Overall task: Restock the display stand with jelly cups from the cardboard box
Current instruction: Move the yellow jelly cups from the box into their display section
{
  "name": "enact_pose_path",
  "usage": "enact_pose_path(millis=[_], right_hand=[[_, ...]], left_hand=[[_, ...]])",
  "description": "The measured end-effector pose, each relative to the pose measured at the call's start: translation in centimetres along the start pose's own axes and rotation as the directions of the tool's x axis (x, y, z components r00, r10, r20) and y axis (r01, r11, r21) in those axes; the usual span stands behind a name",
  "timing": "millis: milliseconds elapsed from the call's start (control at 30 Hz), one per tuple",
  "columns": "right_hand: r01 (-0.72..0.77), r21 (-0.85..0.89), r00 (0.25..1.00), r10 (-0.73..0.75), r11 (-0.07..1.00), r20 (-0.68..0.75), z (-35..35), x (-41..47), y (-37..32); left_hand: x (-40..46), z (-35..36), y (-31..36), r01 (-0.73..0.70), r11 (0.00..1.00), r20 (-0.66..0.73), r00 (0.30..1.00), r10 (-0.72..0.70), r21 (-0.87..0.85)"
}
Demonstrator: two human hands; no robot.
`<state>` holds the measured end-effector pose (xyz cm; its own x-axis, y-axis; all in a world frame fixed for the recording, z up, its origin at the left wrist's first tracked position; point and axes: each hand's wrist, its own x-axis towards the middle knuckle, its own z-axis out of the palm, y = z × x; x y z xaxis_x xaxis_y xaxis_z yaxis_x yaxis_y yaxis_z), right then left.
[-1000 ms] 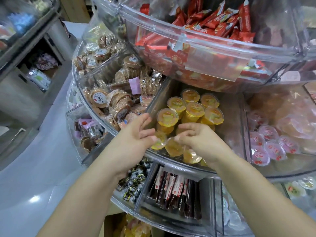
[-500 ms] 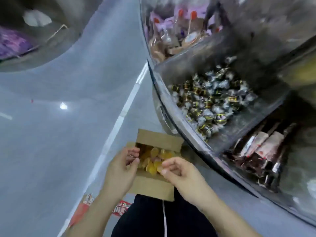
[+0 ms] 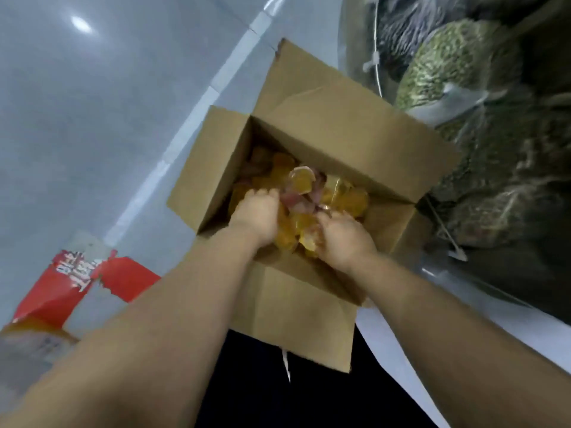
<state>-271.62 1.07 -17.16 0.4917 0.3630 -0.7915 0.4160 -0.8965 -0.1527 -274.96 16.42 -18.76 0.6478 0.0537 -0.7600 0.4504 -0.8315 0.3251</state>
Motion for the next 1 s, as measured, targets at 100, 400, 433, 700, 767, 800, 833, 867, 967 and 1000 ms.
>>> enact_pose_path(millis=[100,400,433,700,767,800,833,867,967,1000], right_hand=[[0.107,-0.271,0.986,-0.136,0.957,-0.092,2.6,1.3,0.2],[0.094,0.153,0.974,-0.059,0.984,-0.22,2.0,-0.7,0.1],[0.057,0.346,0.97,0.031,0.936,-0.242,1.1,-1.6,-0.2],[0.243,0.883,0.904,0.236,0.402,-0.356,-12.9,-16.3,-5.9],[0.321,0.895,0.884,0.24,0.311,-0.401,-18.1,-21.7,-7.8],[0.355,0.886,0.871,0.239,0.299,-0.429,-20.7,-24.3,-8.6],[0.386,0.875,0.857,0.237,0.293,-0.458,-23.1,-26.9,-9.3],[0.419,0.862,0.842,0.233,0.284,-0.486,-25.5,-29.4,-9.9],[0.513,0.828,0.788,0.257,0.228,-0.559,-31.9,-36.2,-10.8],[0.549,0.815,0.767,0.276,0.184,-0.579,-33.6,-38.2,-10.7]], left_hand=[[3.7,1.2,-0.8,-0.07,0.983,0.132,0.99,0.048,0.168],[3.2,-0.1,-2.1,-0.105,0.994,-0.01,0.994,0.105,0.038],[2.0,-0.6,-1.9,-0.095,0.995,-0.059,0.994,0.094,-0.03],[-17.2,-13.2,4.8,-0.284,0.814,-0.497,0.868,-0.007,-0.507],[-22.8,-18.0,6.9,-0.342,0.792,-0.585,0.811,-0.024,-0.507],[-25.3,-20.5,8.0,-0.372,0.772,-0.617,0.786,-0.033,-0.515],[-27.8,-22.9,9.1,-0.399,0.752,-0.639,0.768,-0.04,-0.525],[-30.0,-25.2,10.3,-0.431,0.731,-0.662,0.749,-0.037,-0.529],[-35.5,-31.8,14.0,-0.561,0.664,-0.736,0.676,0.023,-0.495],[-36.9,-33.7,15.3,-0.604,0.654,-0.756,0.65,0.074,-0.455]])
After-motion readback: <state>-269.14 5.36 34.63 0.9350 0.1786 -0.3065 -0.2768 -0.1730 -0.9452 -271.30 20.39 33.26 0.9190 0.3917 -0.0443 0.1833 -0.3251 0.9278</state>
